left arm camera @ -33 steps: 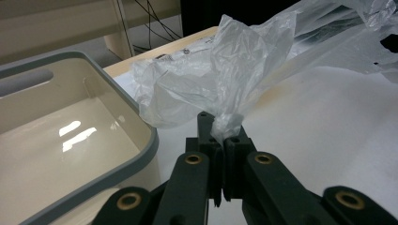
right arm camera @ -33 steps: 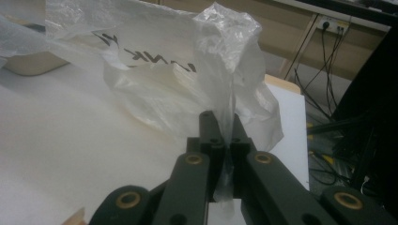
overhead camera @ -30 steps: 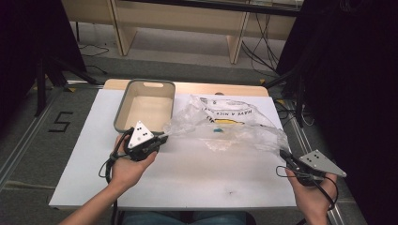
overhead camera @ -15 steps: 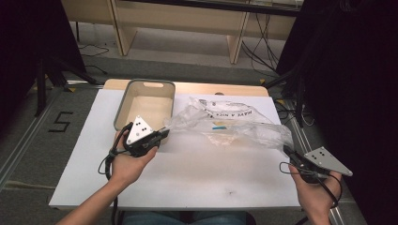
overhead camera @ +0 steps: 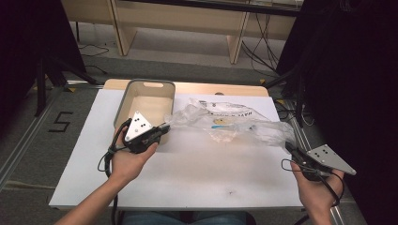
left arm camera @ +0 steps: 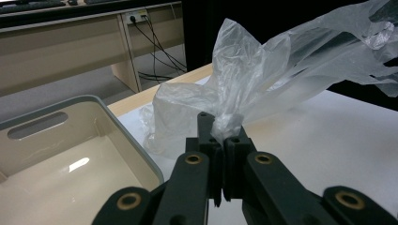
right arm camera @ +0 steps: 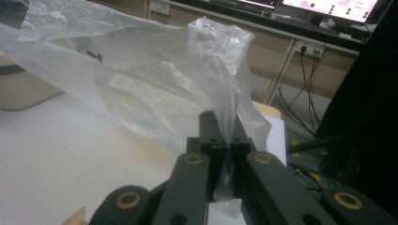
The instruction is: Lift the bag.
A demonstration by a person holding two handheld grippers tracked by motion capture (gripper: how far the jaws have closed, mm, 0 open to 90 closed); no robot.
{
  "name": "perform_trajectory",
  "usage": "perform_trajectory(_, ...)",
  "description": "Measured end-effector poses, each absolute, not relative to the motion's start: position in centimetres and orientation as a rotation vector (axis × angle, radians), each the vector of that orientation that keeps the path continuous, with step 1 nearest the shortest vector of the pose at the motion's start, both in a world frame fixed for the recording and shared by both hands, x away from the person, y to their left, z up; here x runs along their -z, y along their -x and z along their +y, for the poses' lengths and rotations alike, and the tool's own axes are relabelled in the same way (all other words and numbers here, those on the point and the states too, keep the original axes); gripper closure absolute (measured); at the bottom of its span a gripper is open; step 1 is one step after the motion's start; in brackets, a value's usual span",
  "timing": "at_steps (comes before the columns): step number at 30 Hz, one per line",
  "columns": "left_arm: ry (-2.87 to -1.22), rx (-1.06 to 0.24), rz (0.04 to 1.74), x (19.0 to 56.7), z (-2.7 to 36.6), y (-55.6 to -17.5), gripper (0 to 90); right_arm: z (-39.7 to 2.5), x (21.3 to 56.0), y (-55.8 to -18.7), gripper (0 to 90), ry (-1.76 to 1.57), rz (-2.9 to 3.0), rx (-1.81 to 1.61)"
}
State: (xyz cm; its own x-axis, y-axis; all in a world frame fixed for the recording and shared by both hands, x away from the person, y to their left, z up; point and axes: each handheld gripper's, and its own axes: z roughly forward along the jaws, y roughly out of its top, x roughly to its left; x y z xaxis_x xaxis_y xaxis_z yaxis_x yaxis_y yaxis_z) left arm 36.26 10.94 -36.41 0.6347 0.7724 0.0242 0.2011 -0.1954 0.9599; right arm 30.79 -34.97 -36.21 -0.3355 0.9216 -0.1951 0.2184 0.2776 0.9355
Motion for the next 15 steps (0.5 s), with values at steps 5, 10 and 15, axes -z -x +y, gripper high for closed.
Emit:
perform_trajectory(5, -1.716, -0.634, 0.795, 36.1, 10.9, -36.3, 88.5, -35.0, 35.8, -30.8, 89.9, -1.037, 1.728, -1.109)
perform_trajectory(10, -1.707, -0.639, 0.787, 35.8, 10.9, -36.3, 88.4, -34.9, 35.4, -30.9, 89.9, -1.034, 1.712, -1.120)
perform_trajectory(15, -1.693, -0.642, 0.784, 35.6, 10.9, -36.3, 88.5, -34.9, 35.0, -31.0, 89.9, -1.030, 1.698, -1.126)
